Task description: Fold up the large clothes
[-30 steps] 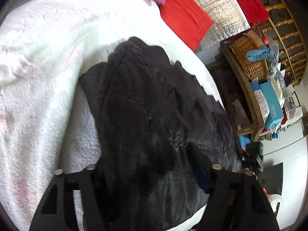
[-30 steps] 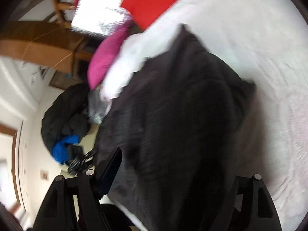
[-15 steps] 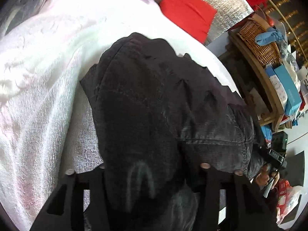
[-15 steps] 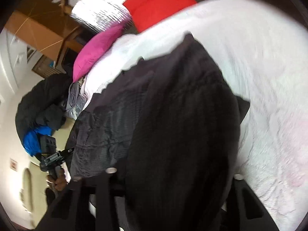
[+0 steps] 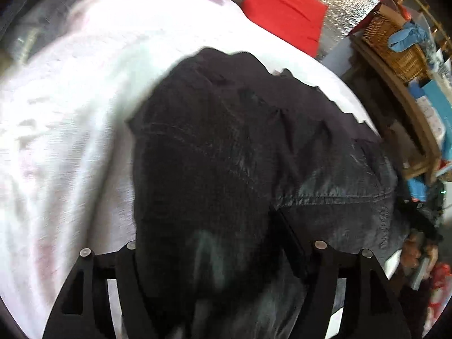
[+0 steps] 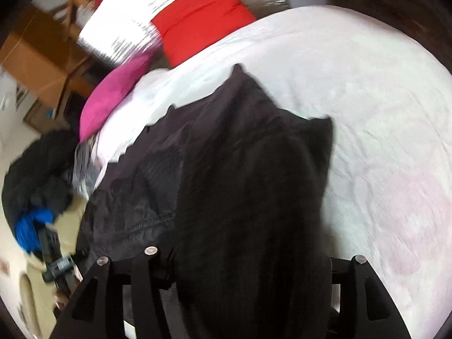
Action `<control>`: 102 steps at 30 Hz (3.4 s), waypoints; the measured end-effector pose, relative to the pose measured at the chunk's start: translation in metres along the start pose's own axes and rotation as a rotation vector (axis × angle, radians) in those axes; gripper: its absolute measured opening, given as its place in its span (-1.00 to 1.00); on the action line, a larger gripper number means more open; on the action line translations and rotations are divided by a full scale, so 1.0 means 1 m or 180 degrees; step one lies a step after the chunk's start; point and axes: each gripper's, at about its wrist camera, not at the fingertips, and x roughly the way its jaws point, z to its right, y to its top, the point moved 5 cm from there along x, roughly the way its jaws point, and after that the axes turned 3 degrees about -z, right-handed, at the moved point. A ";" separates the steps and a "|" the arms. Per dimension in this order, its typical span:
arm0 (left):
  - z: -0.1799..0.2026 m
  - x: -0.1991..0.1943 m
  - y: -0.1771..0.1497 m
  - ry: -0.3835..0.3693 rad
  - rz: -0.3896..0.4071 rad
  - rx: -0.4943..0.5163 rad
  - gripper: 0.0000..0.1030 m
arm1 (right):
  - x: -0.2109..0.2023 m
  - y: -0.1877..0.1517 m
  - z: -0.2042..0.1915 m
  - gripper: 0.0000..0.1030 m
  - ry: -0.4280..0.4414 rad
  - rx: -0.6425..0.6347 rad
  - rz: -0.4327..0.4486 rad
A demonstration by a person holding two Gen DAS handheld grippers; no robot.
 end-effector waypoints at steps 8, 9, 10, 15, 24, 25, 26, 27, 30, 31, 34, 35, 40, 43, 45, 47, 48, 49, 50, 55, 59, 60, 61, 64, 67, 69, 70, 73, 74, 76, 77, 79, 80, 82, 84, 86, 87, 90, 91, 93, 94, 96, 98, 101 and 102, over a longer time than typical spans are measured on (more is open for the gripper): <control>0.017 -0.076 -0.030 0.0855 0.0787 0.0201 0.41 | -0.076 -0.028 0.000 0.28 -0.0660 -0.0156 0.0740; 0.017 -0.084 -0.034 0.0937 0.0865 0.0227 0.41 | -0.085 -0.034 -0.005 0.28 -0.0721 -0.0239 0.0836; 0.019 -0.089 -0.037 0.1010 0.0928 0.0249 0.42 | -0.091 -0.037 -0.008 0.28 -0.0751 -0.0288 0.0903; 0.027 -0.112 -0.050 0.1258 0.1175 0.0331 0.42 | -0.099 -0.055 -0.036 0.28 -0.0742 -0.0581 0.1157; 0.025 -0.095 -0.051 0.1398 0.1113 0.0386 0.42 | -0.037 -0.064 -0.060 0.10 -0.0795 -0.0786 0.0668; 0.023 -0.091 -0.052 0.1427 0.1077 0.0367 0.42 | -0.022 -0.063 -0.055 0.10 -0.0874 -0.0732 0.0473; 0.022 -0.084 -0.052 0.1452 0.1028 0.0356 0.42 | -0.012 -0.064 -0.050 0.10 -0.0977 -0.0690 0.0357; 0.020 -0.077 -0.050 0.1464 0.0978 0.0350 0.42 | -0.003 -0.065 -0.047 0.11 -0.1069 -0.0692 0.0264; 0.016 -0.061 -0.053 0.1559 0.0850 0.0335 0.42 | -0.003 -0.068 -0.055 0.12 -0.1201 -0.0812 0.0270; 0.014 -0.057 -0.053 0.1600 0.0816 0.0349 0.42 | -0.004 -0.067 -0.054 0.12 -0.1187 -0.0794 0.0268; 0.014 -0.053 -0.056 0.1623 0.0801 0.0354 0.44 | -0.014 -0.065 -0.059 0.12 -0.1045 -0.0758 0.0369; 0.014 -0.053 -0.056 0.1632 0.0808 0.0362 0.44 | -0.018 -0.064 -0.064 0.12 -0.0949 -0.0784 0.0423; 0.017 -0.054 -0.058 0.1682 0.0826 0.0383 0.44 | -0.026 -0.074 -0.102 0.12 -0.0504 -0.1110 0.0634; 0.019 -0.054 -0.059 0.1721 0.0838 0.0411 0.44 | -0.007 -0.087 -0.122 0.12 -0.0429 -0.1250 0.0453; 0.018 -0.052 -0.059 0.1733 0.0840 0.0429 0.45 | 0.018 -0.098 -0.130 0.12 -0.0526 -0.1342 0.0223; 0.017 -0.052 -0.059 0.1725 0.0841 0.0434 0.45 | 0.034 -0.107 -0.124 0.12 -0.0698 -0.1339 0.0026; 0.017 -0.052 -0.059 0.1721 0.0841 0.0438 0.45 | 0.036 -0.108 -0.121 0.12 -0.0735 -0.1350 0.0007; 0.017 -0.052 -0.060 0.1727 0.0844 0.0450 0.45 | 0.036 -0.109 -0.122 0.13 -0.0757 -0.1356 0.0011; 0.018 -0.052 -0.060 0.1735 0.0848 0.0459 0.45 | 0.034 -0.108 -0.122 0.12 -0.0730 -0.1334 0.0013; 0.021 -0.057 -0.064 0.1700 0.0867 0.0446 0.45 | 0.011 -0.102 -0.117 0.12 -0.0578 -0.1201 0.0141; 0.030 -0.075 -0.068 0.1616 0.0958 0.0405 0.45 | -0.031 -0.107 -0.123 0.12 -0.0659 -0.1232 0.0448; 0.034 -0.081 -0.070 0.1617 0.1000 0.0402 0.45 | -0.041 -0.111 -0.123 0.12 -0.0651 -0.1211 0.0500; 0.039 -0.090 -0.073 0.1608 0.1050 0.0400 0.45 | -0.046 -0.111 -0.125 0.12 -0.0637 -0.1186 0.0522; 0.054 -0.111 -0.084 0.1562 0.1148 0.0412 0.45 | -0.071 -0.123 -0.127 0.20 -0.0663 -0.1107 0.0604; 0.072 -0.135 -0.095 0.1572 0.1211 0.0447 0.45 | -0.097 -0.132 -0.133 0.31 -0.0694 -0.1113 0.0758; 0.082 -0.149 -0.099 0.1585 0.1244 0.0460 0.45 | -0.114 -0.136 -0.140 0.39 -0.0683 -0.1123 0.0838; 0.086 -0.156 -0.101 0.1585 0.1270 0.0468 0.45 | -0.121 -0.139 -0.143 0.39 -0.0690 -0.1122 0.0873; 0.104 -0.182 -0.112 0.1567 0.1387 0.0488 0.61 | -0.142 -0.148 -0.152 0.39 -0.0705 -0.1148 0.0965; 0.109 -0.189 -0.116 0.1556 0.1426 0.0494 0.65 | -0.151 -0.152 -0.155 0.39 -0.0723 -0.1156 0.1012; 0.116 -0.209 -0.122 0.1529 0.1550 0.0513 0.67 | -0.169 -0.158 -0.161 0.39 -0.0717 -0.1174 0.1096; 0.123 -0.223 -0.127 0.1518 0.1626 0.0524 0.67 | -0.175 -0.159 -0.163 0.39 -0.0706 -0.1167 0.1127; 0.132 -0.240 -0.133 0.1493 0.1695 0.0538 0.72 | -0.192 -0.165 -0.167 0.39 -0.0652 -0.1141 0.1184; 0.138 -0.250 -0.137 0.1481 0.1731 0.0539 0.75 | -0.200 -0.168 -0.170 0.39 -0.0626 -0.1136 0.1206; 0.146 -0.266 -0.144 0.1446 0.1795 0.0546 0.80 | -0.215 -0.176 -0.177 0.39 -0.0597 -0.1155 0.1245; 0.154 -0.284 -0.150 0.1401 0.1853 0.0555 0.82 | -0.228 -0.185 -0.187 0.39 -0.0608 -0.1226 0.1264; 0.164 -0.305 -0.158 0.1378 0.1954 0.0561 0.85 | -0.240 -0.194 -0.195 0.39 -0.0619 -0.1292 0.1310; 0.167 -0.313 -0.161 0.1380 0.2005 0.0565 0.89 | -0.247 -0.199 -0.199 0.39 -0.0621 -0.1302 0.1333; 0.177 -0.336 -0.173 0.1415 0.2160 0.0573 0.95 | -0.259 -0.208 -0.204 0.39 -0.0595 -0.1282 0.1342; 0.181 -0.343 -0.178 0.1421 0.2207 0.0585 0.95 | -0.263 -0.212 -0.206 0.39 -0.0590 -0.1277 0.1359; 0.186 -0.354 -0.185 0.1443 0.2299 0.0618 0.95 | -0.272 -0.219 -0.210 0.39 -0.0640 -0.1293 0.1407; 0.188 -0.357 -0.188 0.1458 0.2331 0.0628 0.96 | -0.276 -0.222 -0.211 0.39 -0.0646 -0.1294 0.1426; 0.193 -0.365 -0.194 0.1470 0.2381 0.0658 0.96 | -0.284 -0.228 -0.216 0.39 -0.0648 -0.1307 0.1475; 0.196 -0.373 -0.200 0.1484 0.2437 0.0675 0.96 | -0.291 -0.233 -0.222 0.39 -0.0658 -0.1328 0.1519; 0.197 -0.384 -0.208 0.1503 0.2526 0.0660 0.98 | -0.299 -0.238 -0.228 0.39 -0.0721 -0.1346 0.1589; 0.196 -0.388 -0.210 0.1500 0.2545 0.0646 0.98 | -0.302 -0.240 -0.230 0.39 -0.0746 -0.1351 0.1615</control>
